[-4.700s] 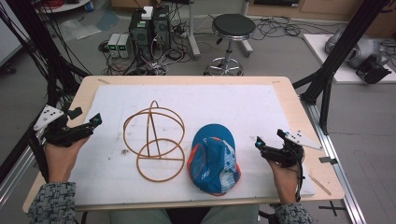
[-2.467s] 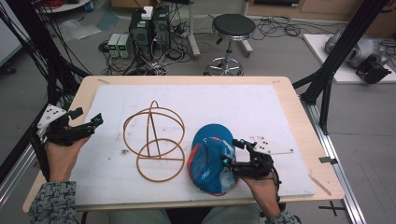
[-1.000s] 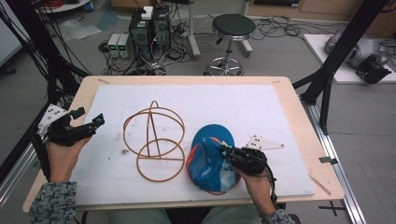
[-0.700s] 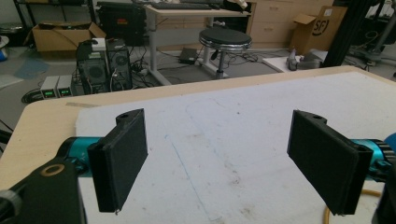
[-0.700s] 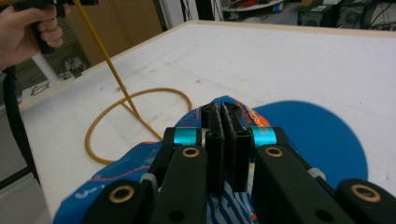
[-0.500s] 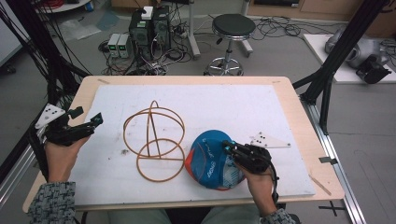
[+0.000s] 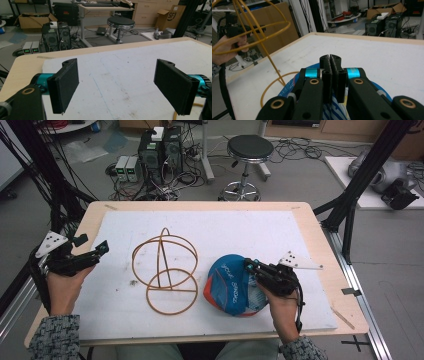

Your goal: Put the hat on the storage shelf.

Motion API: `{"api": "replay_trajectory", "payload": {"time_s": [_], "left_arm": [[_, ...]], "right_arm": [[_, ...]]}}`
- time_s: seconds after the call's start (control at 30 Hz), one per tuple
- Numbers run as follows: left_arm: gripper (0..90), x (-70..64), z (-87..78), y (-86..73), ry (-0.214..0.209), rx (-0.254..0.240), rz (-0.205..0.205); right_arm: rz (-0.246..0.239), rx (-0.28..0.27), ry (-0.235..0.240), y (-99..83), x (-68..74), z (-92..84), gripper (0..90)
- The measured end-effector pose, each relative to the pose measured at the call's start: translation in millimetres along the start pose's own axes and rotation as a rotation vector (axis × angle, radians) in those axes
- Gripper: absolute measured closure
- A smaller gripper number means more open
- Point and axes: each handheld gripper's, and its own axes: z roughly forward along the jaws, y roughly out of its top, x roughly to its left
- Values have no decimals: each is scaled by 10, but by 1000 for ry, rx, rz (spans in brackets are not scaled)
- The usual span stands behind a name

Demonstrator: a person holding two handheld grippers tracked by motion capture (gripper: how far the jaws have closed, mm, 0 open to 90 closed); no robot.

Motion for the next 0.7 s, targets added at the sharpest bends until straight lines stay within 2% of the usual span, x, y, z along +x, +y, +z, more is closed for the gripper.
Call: {"api": "replay_trajectory", "payload": {"time_s": [0.43,0.63,0.7], "left_arm": [[203,-1,-8,10,-3,-3,0],[203,-7,-11,19,-9,-5,7],[203,-5,-15,22,-9,-6,8]], "right_arm": [[-67,-101,-15,577,-15,-40,882],[-111,-127,-16,835,13,-13,881],[-114,-132,-16,864,14,-12,882]]}}
